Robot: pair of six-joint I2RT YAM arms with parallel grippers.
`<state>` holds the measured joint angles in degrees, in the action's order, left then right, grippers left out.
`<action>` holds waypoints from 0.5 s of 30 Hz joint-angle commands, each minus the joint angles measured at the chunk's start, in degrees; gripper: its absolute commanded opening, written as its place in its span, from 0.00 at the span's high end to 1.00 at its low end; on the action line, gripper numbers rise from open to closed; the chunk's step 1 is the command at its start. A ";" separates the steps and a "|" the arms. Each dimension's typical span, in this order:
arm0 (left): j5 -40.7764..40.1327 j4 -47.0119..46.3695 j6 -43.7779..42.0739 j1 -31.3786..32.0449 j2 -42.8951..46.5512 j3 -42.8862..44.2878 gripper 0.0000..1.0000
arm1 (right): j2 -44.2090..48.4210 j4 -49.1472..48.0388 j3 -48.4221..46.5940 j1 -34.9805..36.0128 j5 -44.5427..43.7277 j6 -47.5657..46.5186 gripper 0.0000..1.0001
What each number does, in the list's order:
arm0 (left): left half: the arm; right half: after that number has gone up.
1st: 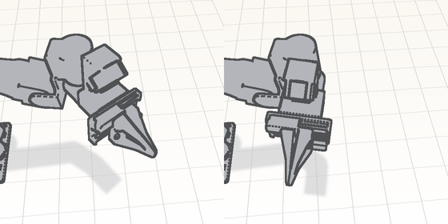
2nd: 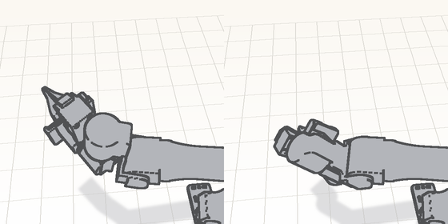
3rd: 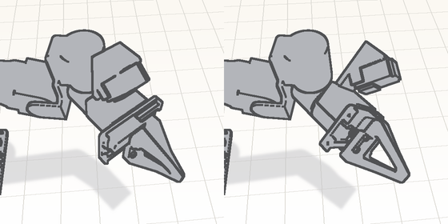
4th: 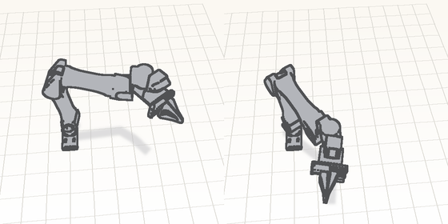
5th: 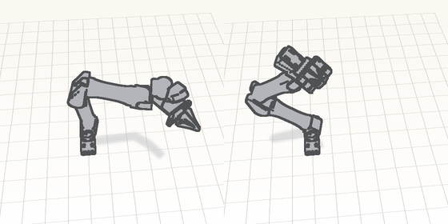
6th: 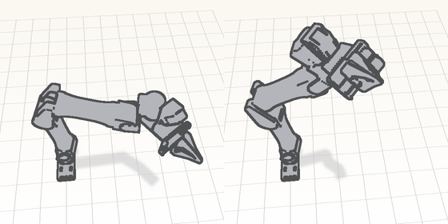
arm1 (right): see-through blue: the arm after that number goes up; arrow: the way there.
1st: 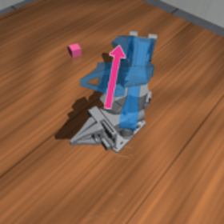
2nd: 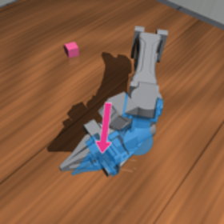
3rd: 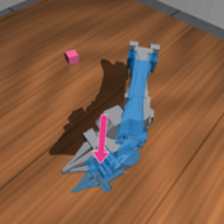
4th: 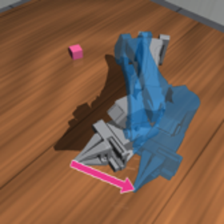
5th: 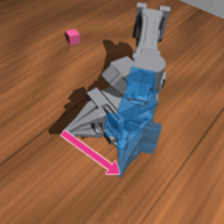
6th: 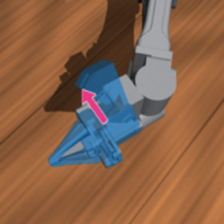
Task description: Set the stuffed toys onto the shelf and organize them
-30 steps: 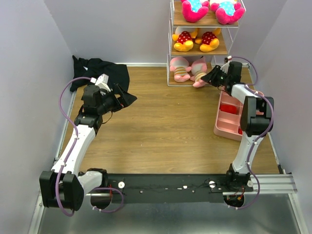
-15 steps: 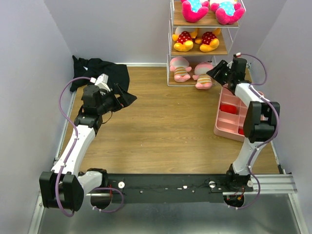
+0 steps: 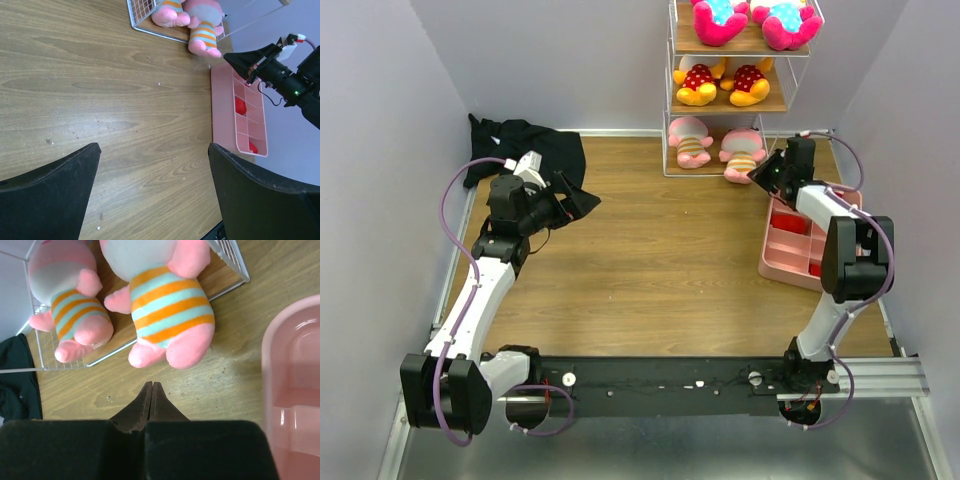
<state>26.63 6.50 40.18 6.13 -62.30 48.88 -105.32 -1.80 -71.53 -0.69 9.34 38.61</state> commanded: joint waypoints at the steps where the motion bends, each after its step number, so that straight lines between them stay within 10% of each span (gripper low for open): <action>1: 0.44 -0.79 -0.19 0.11 1.48 0.60 0.01 | -2.34 -1.80 2.00 2.53 -5.47 0.14 0.99; 15: 0.96 -0.79 0.07 0.11 1.75 0.86 0.01 | -9.90 -2.94 -3.09 4.29 -14.27 9.73 0.99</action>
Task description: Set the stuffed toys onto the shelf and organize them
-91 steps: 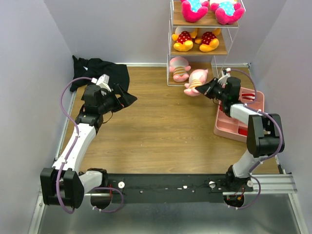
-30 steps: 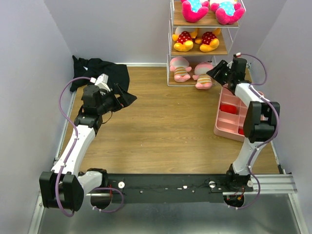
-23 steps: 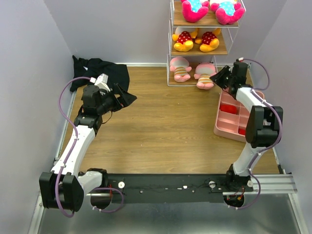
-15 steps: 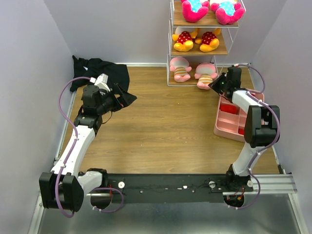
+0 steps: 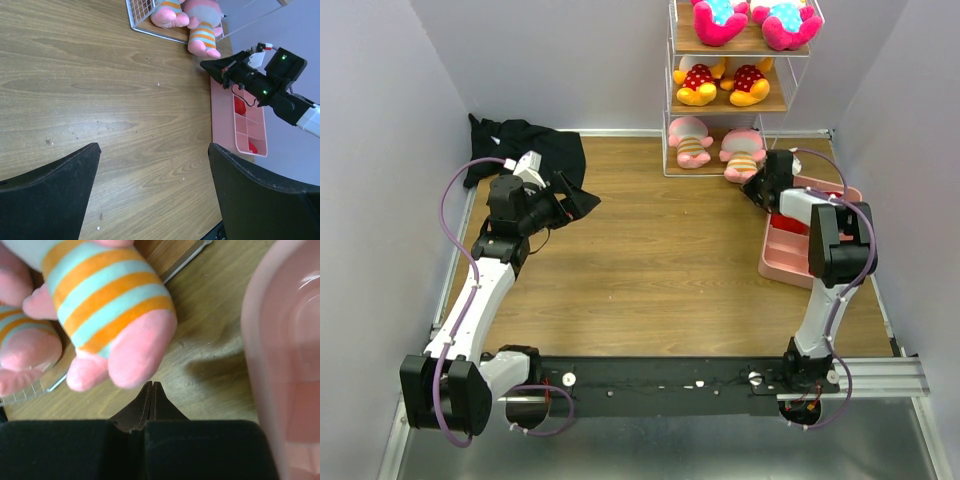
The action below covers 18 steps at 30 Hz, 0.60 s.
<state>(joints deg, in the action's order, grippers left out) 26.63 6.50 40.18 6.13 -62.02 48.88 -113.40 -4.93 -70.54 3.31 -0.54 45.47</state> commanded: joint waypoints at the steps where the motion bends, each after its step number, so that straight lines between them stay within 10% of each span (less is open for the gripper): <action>1: 0.96 -0.79 0.07 0.11 1.72 0.78 0.01 | -2.17 0.27 -4.60 0.47 -4.56 3.04 0.99; 18: 1.49 -1.40 0.51 0.11 1.99 0.51 0.01 | -11.84 7.22 -20.34 0.47 -5.53 7.17 0.99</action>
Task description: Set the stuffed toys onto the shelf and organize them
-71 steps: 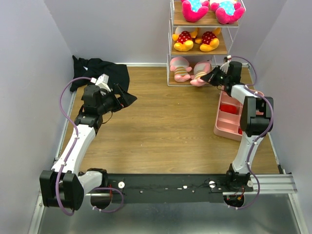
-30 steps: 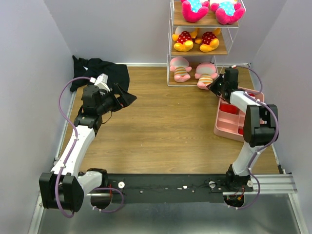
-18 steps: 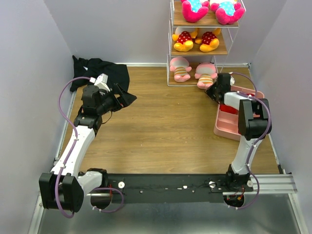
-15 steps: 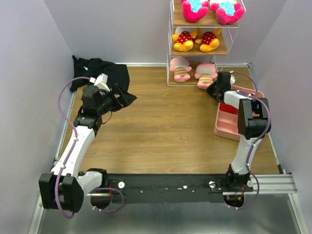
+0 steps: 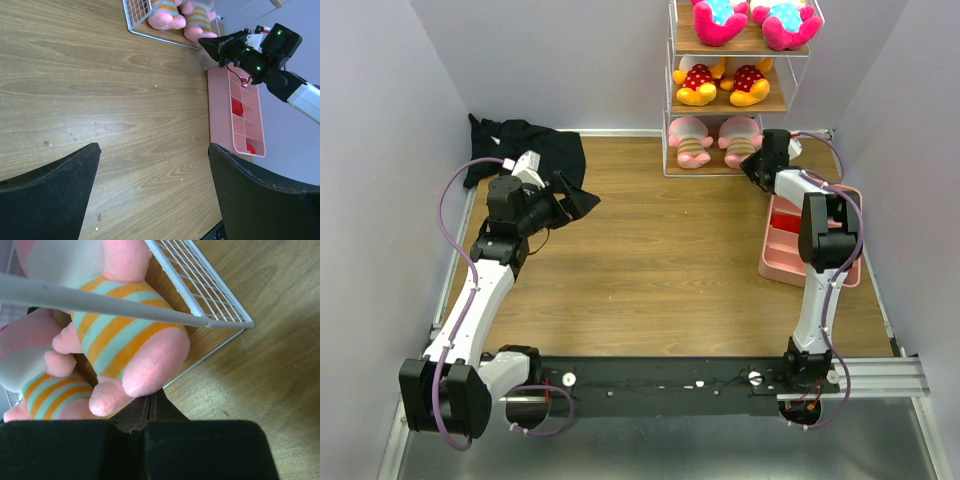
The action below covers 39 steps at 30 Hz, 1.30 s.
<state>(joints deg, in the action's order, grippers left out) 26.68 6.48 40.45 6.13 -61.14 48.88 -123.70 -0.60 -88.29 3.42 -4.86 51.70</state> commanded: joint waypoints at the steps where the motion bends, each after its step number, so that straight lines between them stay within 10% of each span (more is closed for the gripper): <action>1: 1.36 -1.47 0.16 0.11 1.12 0.51 0.01 | -0.67 1.84 -1.98 0.27 -0.94 0.51 0.99; 17: 2.33 -2.08 -2.30 0.11 2.17 1.13 0.01 | 42.73 0.42 33.42 2.29 17.51 -13.20 0.92; 23: 4.35 -4.28 -2.04 0.37 2.52 0.69 0.01 | 60.90 9.29 38.28 2.56 31.03 -21.28 0.61; 27: 4.96 -5.07 -2.39 1.51 2.35 0.51 0.01 | 71.12 13.51 40.38 2.64 35.28 -24.02 0.00; 39: 10.67 -10.78 -3.79 5.47 4.63 -0.63 0.01 | 82.21 21.08 41.71 2.56 27.90 -23.05 0.00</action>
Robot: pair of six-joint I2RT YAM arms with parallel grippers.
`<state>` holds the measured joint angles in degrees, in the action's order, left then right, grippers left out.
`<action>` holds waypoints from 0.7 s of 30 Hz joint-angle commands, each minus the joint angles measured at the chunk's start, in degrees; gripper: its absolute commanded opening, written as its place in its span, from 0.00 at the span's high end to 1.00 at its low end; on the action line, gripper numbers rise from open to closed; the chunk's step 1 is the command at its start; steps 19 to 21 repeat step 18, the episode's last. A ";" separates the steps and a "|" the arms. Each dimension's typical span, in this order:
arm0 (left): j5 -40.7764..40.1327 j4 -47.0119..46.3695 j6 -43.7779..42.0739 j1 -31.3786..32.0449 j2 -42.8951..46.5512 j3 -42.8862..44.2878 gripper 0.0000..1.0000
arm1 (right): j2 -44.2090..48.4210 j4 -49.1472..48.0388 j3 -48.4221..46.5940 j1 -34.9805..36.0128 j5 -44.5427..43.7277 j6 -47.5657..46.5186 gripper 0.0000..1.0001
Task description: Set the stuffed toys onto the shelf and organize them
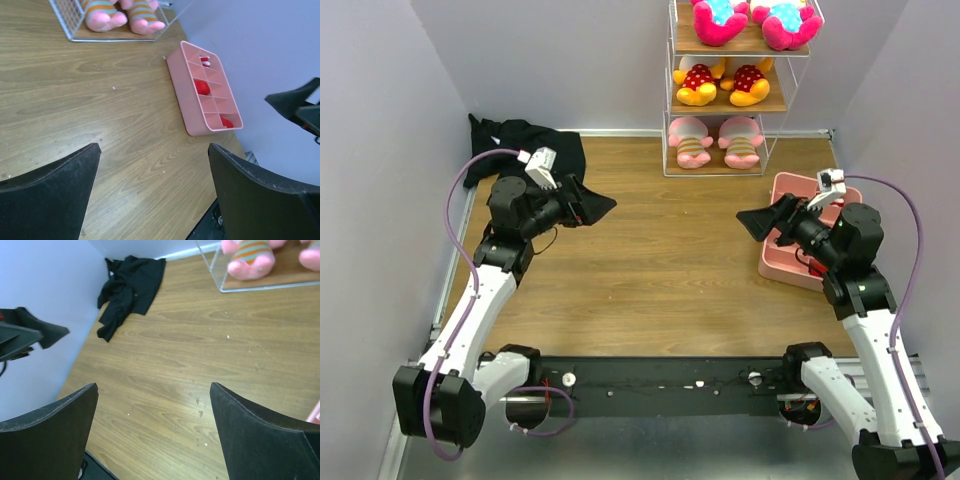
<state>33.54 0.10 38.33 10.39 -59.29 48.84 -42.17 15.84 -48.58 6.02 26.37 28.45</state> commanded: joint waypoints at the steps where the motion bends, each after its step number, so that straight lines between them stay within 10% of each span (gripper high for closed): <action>1: 3.81 -4.49 -2.11 1.47 3.12 -0.67 0.01 | 1.04 4.12 2.08 0.04 -3.17 0.38 0.00; 21: 2.67 -2.65 -3.70 2.61 3.74 -0.15 0.01 | 2.89 1.74 3.14 0.04 -4.04 0.30 0.00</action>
